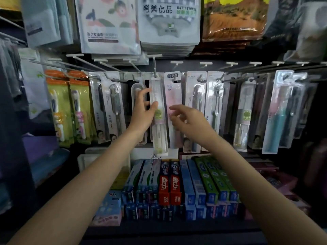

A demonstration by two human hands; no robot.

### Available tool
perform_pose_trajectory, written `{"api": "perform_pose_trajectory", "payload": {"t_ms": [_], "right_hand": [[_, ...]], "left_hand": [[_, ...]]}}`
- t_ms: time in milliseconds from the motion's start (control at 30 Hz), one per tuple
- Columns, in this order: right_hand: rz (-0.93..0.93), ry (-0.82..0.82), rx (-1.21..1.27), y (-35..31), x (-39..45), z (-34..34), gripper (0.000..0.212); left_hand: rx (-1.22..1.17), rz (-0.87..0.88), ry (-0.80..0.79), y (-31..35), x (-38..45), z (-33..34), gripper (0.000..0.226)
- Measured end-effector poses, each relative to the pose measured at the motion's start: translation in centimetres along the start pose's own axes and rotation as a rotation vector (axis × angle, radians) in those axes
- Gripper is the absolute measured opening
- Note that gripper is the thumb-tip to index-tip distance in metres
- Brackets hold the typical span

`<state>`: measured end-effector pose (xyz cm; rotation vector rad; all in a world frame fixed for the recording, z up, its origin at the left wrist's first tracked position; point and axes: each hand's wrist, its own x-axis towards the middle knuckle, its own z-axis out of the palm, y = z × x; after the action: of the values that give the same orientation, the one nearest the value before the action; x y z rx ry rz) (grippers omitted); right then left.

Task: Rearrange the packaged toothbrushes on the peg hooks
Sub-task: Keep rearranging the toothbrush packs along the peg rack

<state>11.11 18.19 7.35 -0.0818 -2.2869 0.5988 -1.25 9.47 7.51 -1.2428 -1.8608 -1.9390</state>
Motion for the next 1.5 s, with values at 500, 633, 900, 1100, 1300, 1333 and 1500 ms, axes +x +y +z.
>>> {"api": "perform_pose_trajectory", "payload": {"t_ms": [500, 633, 900, 1100, 1300, 1333, 1500], "right_hand": [[0.255, 0.556, -0.214, 10.4, -4.7, -10.1, 0.033], [0.364, 0.451, -0.378, 13.3, -4.3, -9.6, 0.046], [0.43, 0.459, -0.379, 14.6, -2.0, -8.0, 0.09], [0.243, 0.576, -0.196, 13.4, -3.5, -8.8, 0.094], [0.006, 0.628, -0.208, 11.2, -4.6, -11.2, 0.089], [-0.044, 0.619, -0.244, 10.6, -4.7, -11.5, 0.087], [-0.227, 0.413, -0.422, 7.8, -5.3, -10.3, 0.079]], "left_hand": [[0.396, -0.074, 0.209, -5.0, 3.4, 4.3, 0.062], [0.322, 0.065, 0.359, -3.8, 1.6, 4.4, 0.048], [0.606, 0.5, 0.11, -0.6, -3.7, 8.5, 0.053], [0.781, 0.517, 0.024, -2.7, -4.5, 9.9, 0.055], [0.772, 0.503, -0.014, -2.4, -4.7, 10.9, 0.062], [0.745, 0.493, -0.025, -2.3, -4.9, 10.9, 0.062], [0.653, 0.478, -0.009, -2.0, -5.9, 9.1, 0.058]]}}
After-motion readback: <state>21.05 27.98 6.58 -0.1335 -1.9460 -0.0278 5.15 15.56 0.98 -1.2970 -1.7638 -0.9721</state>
